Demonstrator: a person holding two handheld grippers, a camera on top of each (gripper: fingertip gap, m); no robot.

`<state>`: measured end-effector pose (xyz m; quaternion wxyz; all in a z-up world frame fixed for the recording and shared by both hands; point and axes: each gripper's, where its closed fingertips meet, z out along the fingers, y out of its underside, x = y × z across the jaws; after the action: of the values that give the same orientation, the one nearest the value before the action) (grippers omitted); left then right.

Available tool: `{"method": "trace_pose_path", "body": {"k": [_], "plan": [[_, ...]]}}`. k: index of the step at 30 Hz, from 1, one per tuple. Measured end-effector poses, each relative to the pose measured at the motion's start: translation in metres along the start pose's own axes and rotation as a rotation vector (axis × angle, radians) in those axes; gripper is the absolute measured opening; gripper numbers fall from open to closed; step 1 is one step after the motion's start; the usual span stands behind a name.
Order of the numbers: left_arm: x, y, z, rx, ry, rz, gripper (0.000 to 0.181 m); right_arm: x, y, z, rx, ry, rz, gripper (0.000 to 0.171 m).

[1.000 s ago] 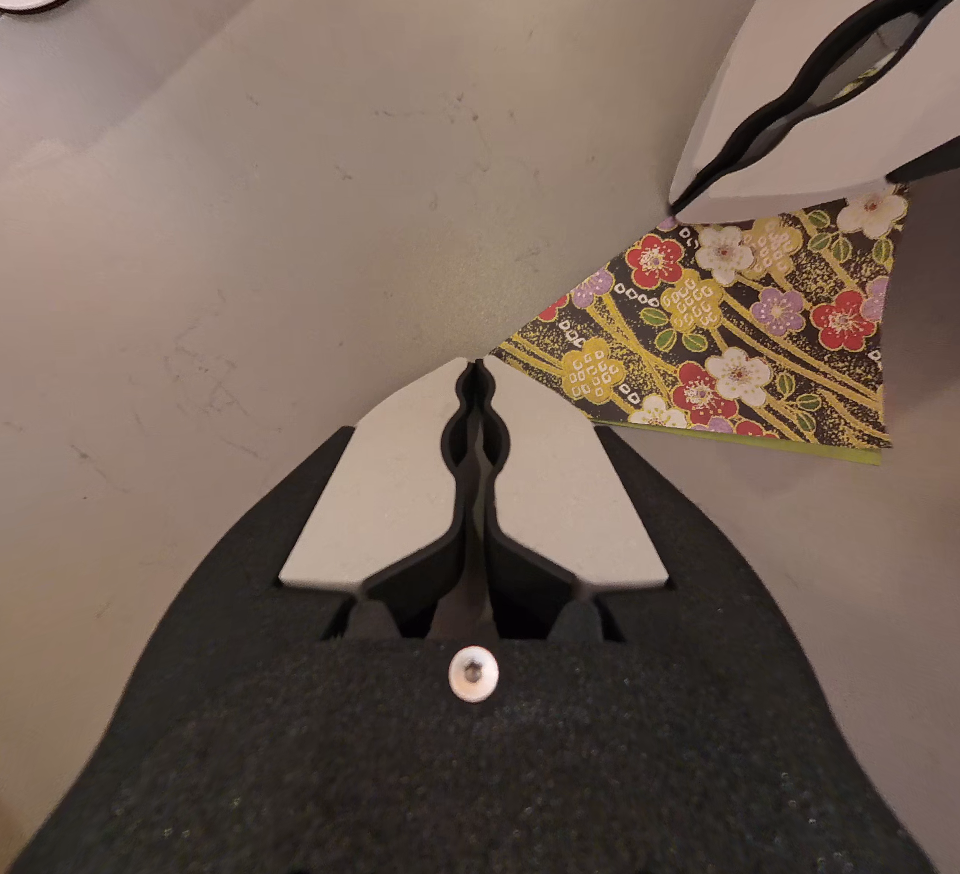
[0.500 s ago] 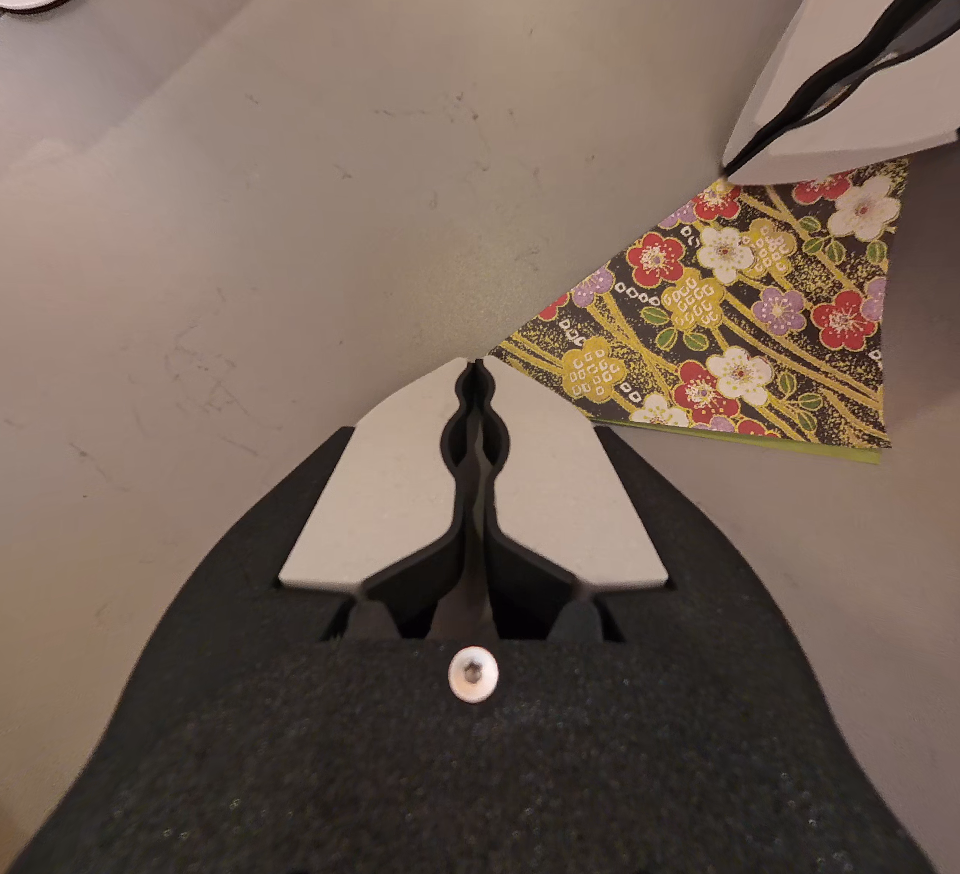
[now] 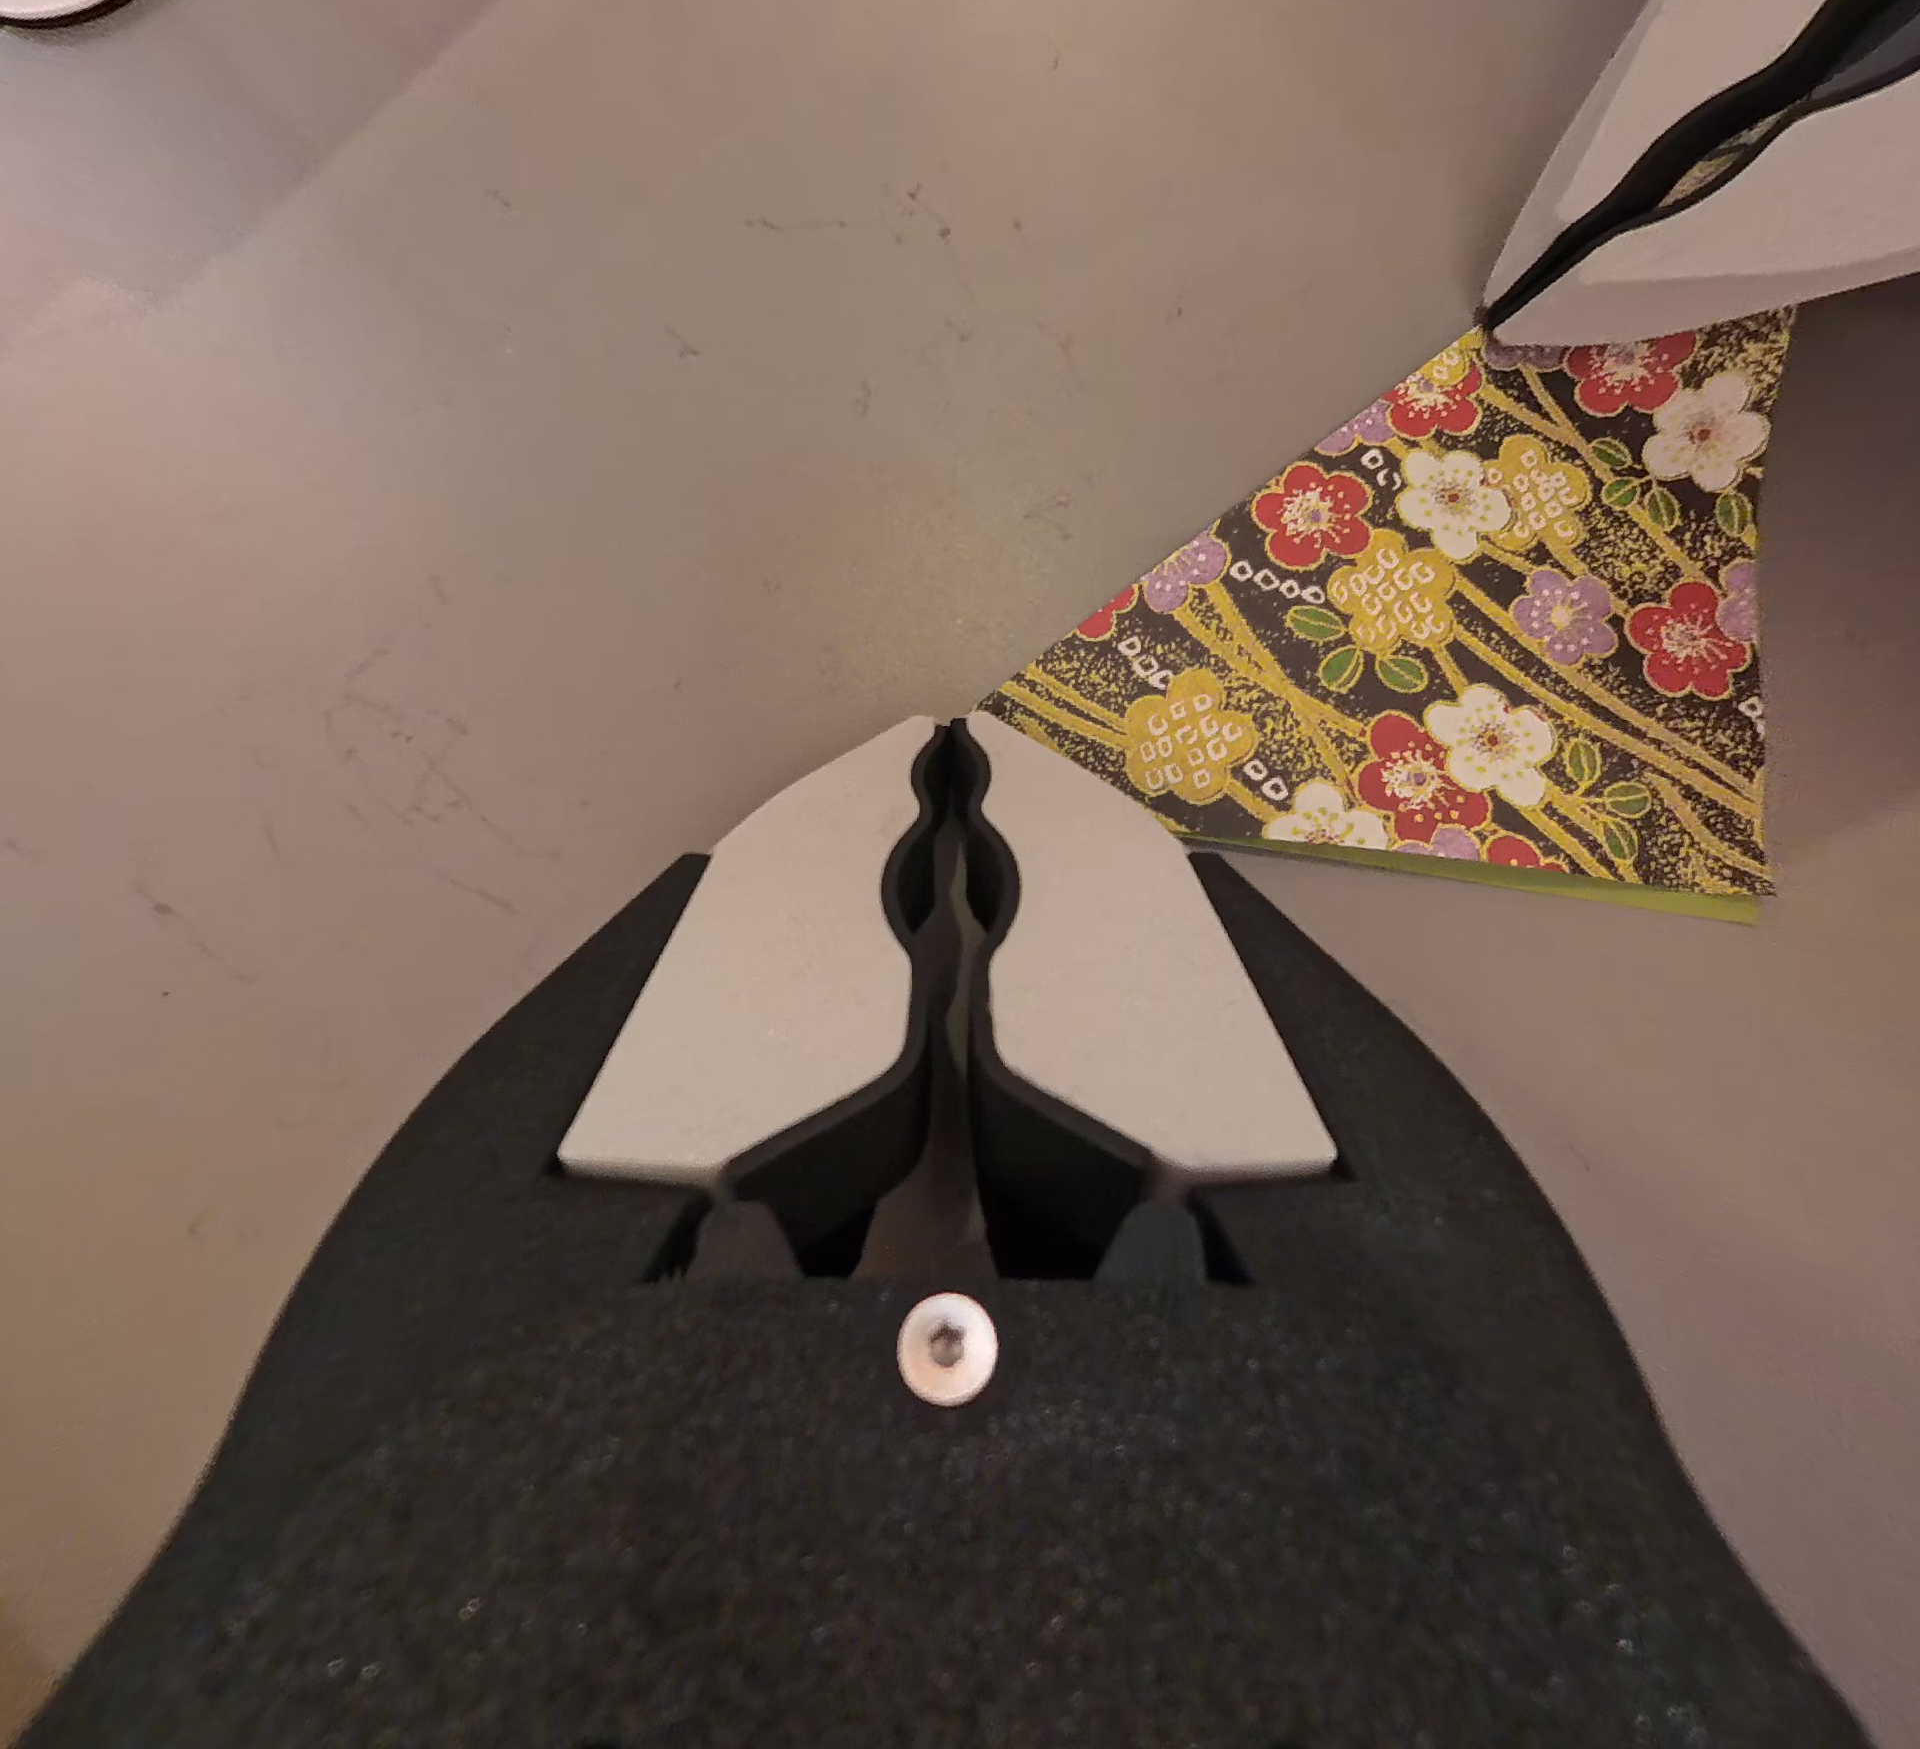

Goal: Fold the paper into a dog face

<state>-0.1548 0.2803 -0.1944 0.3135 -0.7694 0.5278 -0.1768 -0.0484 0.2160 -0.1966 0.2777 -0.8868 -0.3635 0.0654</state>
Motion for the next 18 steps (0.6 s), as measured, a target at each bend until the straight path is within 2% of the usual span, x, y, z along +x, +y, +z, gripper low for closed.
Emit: {"method": "trace_pose_path", "body": {"k": [18], "plan": [[0.0, 0.0, 0.0, 0.001, 0.01, 0.001, 0.0, 0.007, 0.03, -0.019, -0.054, 0.063, 0.074, 0.0]]}}
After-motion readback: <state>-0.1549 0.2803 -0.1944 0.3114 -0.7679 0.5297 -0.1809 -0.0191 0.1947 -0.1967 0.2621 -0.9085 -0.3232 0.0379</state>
